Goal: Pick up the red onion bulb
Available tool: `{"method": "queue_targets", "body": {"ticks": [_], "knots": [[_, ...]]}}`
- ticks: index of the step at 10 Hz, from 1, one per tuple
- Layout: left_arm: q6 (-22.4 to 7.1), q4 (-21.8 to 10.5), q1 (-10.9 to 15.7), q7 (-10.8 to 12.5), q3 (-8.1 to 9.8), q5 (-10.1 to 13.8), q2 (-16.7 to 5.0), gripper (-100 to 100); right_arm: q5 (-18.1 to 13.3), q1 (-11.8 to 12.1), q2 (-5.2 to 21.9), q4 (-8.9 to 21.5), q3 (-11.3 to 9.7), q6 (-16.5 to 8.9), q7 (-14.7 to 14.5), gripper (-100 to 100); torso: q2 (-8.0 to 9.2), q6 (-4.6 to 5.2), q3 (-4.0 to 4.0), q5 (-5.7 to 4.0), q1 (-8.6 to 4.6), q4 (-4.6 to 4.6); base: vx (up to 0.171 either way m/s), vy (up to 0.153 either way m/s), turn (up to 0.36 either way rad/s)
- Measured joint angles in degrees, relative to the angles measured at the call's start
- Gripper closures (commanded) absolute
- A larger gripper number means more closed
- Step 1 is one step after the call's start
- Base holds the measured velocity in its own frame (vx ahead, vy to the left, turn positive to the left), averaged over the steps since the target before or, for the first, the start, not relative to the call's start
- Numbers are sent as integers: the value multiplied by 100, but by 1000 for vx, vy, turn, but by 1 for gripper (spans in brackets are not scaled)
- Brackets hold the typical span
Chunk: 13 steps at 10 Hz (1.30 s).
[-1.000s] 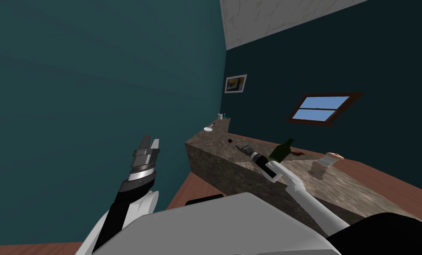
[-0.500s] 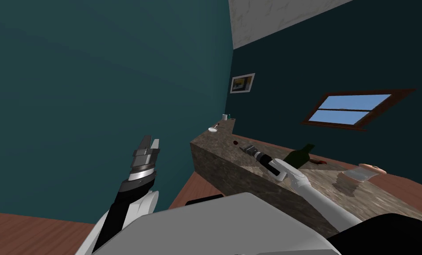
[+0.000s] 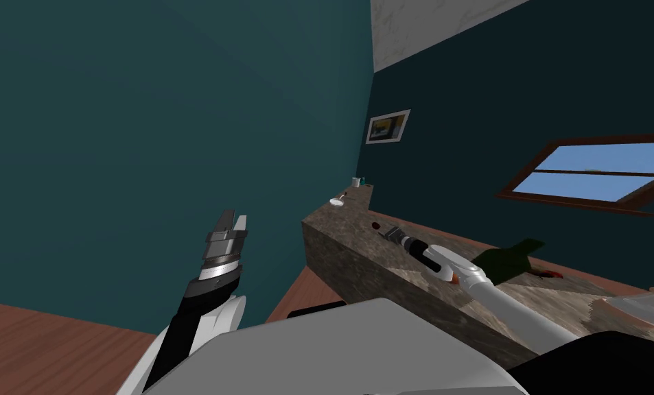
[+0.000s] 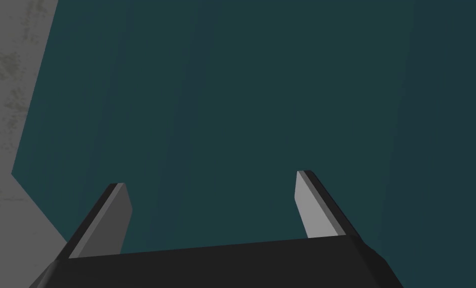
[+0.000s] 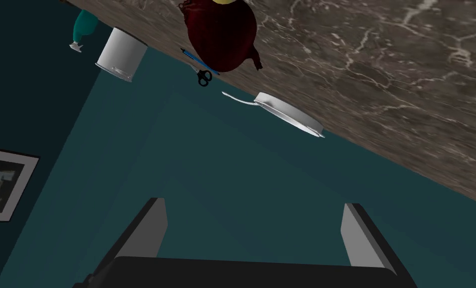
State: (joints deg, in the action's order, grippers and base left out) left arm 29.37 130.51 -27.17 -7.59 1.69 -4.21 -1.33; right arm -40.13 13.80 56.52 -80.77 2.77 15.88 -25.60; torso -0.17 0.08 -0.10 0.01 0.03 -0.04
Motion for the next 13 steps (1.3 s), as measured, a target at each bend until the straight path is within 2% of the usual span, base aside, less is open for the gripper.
{"method": "queue_targets", "body": {"ticks": [2, 3, 7, 9, 12, 13], "knots": [[0, 0, 0, 0, 0, 0, 0, 0, -113, 53, 290, 218, -92, -59, -66, -100, -9, -4, -5, 1, 4, -1, 74, 33, 124], [0, 0, 0, 0, 0, 0, 0, 0, -169, -45, 311, 388, -176, -84, -120, -100, -6, 0, -4, -1, -1, -2, 68, 22, 100], [0, 0, 0, 0, 0, 0, 0, 0, -318, 66, 626, 840, -271, -68, -325, -100, -8, -1, -4, -1, -2, -1, 68, 19, 80], [0, 0, 0, 0, 0, 0, 0, 0, -381, -50, 798, 1092, -452, -107, -332, -100, -8, -1, -4, 0, 0, -2, 86, 24, 88], [0, 0, -1, 0, 0, 0, 0, 0, -515, -40, 951, 1558, -647, -105, -519, -100, -18, 0, -11, -3, -5, -5, 109, 17, 96], [0, 0, -1, 0, 0, 0, 0, 0, -555, -77, 1064, 1781, -790, -84, -546, -100, -19, -1, -11, 0, 0, -4, 46, 26, -3]]}}
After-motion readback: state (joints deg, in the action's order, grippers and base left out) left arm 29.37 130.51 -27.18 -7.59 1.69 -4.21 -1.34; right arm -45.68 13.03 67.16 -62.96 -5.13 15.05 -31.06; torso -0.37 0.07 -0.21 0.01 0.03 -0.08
